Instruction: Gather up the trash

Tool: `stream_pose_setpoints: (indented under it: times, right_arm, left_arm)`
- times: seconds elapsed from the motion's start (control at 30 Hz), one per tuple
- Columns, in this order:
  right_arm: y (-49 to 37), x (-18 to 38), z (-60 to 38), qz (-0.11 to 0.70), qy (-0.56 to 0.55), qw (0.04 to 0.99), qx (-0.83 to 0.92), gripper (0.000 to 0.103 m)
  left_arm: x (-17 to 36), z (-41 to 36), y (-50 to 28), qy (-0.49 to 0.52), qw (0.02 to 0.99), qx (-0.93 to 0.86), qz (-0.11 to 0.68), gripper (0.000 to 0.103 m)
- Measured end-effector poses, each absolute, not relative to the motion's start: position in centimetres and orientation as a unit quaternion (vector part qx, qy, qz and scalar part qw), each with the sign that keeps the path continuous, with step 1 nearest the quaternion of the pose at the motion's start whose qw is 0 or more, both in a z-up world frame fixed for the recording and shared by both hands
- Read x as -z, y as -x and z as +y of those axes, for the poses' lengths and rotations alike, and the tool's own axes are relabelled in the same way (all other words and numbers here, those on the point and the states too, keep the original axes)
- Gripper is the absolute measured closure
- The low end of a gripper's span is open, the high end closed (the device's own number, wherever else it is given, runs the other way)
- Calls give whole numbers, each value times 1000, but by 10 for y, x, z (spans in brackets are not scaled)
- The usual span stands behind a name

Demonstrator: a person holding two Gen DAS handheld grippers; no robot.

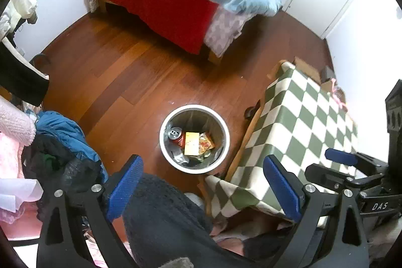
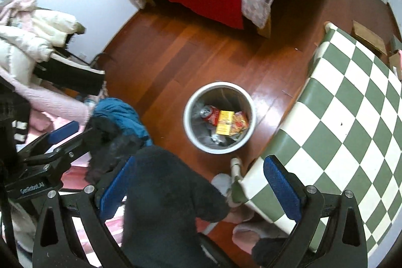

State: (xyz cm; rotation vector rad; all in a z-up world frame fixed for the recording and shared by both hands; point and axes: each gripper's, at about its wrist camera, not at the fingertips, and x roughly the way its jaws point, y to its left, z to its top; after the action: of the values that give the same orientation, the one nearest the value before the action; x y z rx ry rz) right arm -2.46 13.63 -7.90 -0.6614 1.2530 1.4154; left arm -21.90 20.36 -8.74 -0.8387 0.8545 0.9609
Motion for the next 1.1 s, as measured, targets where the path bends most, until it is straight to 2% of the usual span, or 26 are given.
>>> stream_pose_setpoints:
  times: [0.43,1.1]
  right_arm:
    - [31,26,118,532,254,510,-627,0]
    - [30,14,109,534,253,500,-633,0]
  left_arm:
    - [45,185,229,398,744,-401,357,6]
    - [31,178,231,397,752,-398,345,6]
